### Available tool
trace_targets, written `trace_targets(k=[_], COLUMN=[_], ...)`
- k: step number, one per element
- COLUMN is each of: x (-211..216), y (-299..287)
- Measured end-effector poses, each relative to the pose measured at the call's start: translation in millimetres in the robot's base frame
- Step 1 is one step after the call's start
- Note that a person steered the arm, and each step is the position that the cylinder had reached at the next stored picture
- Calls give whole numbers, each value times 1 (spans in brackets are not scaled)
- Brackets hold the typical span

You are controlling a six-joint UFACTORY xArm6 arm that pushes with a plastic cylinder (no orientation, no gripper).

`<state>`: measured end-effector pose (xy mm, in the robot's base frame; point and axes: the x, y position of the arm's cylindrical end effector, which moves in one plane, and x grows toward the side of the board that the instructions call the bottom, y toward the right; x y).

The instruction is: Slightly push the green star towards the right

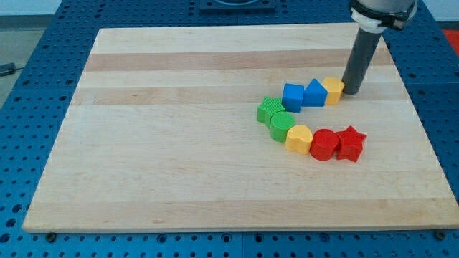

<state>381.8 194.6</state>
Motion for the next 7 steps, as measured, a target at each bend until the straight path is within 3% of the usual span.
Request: trace_targets(k=[2,3,4,5,7], x=[13,-50,-145,-179,-135], y=[12,59,53,48,57])
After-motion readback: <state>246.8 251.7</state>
